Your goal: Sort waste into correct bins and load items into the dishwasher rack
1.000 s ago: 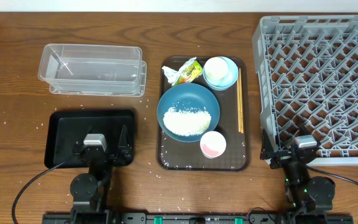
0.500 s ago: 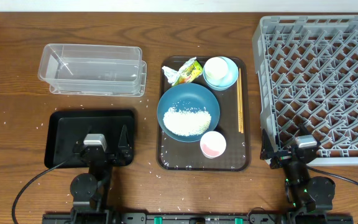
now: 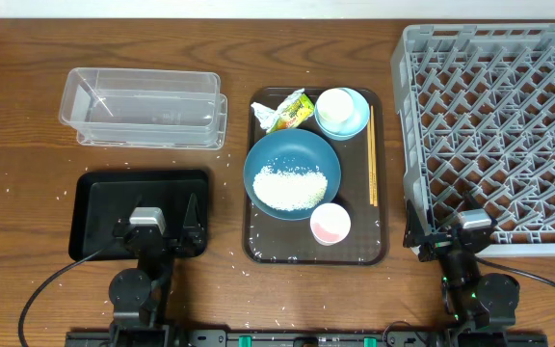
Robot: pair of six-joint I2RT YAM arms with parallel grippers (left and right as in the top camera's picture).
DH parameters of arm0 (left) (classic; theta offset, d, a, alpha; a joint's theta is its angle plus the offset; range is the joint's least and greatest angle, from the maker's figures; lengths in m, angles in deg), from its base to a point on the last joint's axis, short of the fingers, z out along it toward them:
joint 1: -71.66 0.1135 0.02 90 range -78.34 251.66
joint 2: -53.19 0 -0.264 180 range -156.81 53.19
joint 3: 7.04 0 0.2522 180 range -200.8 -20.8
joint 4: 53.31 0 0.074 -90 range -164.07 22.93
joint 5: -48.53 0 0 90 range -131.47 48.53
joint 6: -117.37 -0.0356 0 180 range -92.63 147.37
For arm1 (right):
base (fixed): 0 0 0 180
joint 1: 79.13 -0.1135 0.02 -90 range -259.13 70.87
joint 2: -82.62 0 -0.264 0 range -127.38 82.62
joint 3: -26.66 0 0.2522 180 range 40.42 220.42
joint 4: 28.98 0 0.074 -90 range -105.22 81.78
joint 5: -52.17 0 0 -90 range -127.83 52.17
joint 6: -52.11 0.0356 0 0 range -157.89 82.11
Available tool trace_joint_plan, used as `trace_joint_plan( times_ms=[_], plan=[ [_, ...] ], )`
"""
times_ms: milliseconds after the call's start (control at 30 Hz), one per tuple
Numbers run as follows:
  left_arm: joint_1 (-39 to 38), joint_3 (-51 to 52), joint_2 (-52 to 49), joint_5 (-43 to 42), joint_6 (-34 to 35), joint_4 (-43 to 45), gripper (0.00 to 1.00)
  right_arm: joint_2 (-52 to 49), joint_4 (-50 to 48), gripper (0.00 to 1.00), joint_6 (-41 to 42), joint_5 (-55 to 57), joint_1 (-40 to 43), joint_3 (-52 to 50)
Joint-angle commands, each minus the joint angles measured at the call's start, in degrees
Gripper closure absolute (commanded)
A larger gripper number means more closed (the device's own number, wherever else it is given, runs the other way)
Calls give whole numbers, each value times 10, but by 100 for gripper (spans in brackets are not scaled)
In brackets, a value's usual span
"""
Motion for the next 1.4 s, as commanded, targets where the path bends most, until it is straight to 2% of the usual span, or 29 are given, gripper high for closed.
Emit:
trace_joint_plan(
  times_ms=[0, 333, 433, 533, 633, 867, 1233, 1300, 1367],
  plan=[
    [2, 6, 3, -12, -5, -25, 2, 0, 2, 1, -6, -2, 5, -1],
    [2, 6, 3, -27, 7, -10, 2, 0, 2, 1, -6, -2, 5, -1],
    [2, 6, 3, -127, 102, 38, 2, 0, 2, 1, -6, -2, 5, -1],
    [2, 6, 3, -204, 145, 110, 2, 0, 2, 1, -6, -2, 5, -1],
    [2, 6, 3, -243, 163, 170, 2, 0, 2, 1, -6, -2, 5, -1],
    [2, 3, 3, -243, 163, 279, 2, 0, 2, 1, -6, -2, 5, -1],
    [2, -5, -33, -217, 149, 255, 2, 0, 2, 1, -6, -2, 5, -1],
    [2, -5, -49, -189, 149, 255, 2, 0, 2, 1, -6, -2, 5, -1],
    [2, -6, -65, -120, 150, 251, 2, 0, 2, 1, -6, -2, 5, -1]
  ],
)
